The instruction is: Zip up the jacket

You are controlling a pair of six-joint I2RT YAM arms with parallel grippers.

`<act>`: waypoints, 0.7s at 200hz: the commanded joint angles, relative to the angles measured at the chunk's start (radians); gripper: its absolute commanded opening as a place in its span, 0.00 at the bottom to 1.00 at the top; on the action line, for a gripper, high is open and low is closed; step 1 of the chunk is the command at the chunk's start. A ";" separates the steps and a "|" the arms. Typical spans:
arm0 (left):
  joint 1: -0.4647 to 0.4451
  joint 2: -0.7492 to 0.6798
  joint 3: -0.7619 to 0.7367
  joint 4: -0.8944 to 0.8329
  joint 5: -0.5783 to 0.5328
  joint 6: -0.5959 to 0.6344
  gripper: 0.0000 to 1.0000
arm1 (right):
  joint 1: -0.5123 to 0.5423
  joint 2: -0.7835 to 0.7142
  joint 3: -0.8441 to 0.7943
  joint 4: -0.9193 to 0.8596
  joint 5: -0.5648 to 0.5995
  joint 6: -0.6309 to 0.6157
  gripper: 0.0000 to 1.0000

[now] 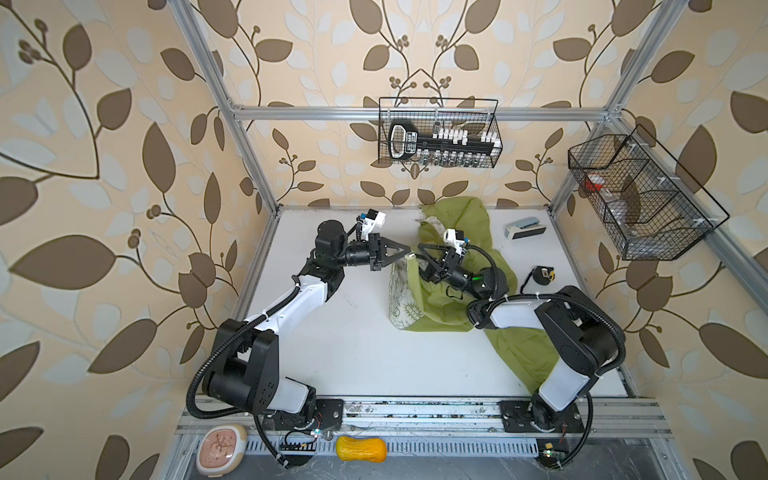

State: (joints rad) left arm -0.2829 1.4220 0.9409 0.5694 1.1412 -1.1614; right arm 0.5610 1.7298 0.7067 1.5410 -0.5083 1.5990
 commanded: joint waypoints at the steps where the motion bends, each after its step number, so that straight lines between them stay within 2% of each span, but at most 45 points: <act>1: -0.010 -0.018 0.026 0.126 -0.003 -0.037 0.00 | 0.016 -0.015 0.024 0.067 0.004 0.078 0.87; 73: -0.029 -0.032 0.035 0.133 -0.011 -0.057 0.00 | 0.041 0.002 0.085 0.067 -0.015 0.102 0.86; 140: -0.029 -0.032 0.044 0.123 -0.013 -0.047 0.00 | -0.007 -0.062 0.008 0.068 -0.019 0.096 0.81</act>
State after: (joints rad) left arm -0.3023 1.4220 0.9409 0.6243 1.1198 -1.2152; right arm 0.5728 1.7176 0.7471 1.5455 -0.5129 1.6341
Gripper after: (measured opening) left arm 0.045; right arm 0.819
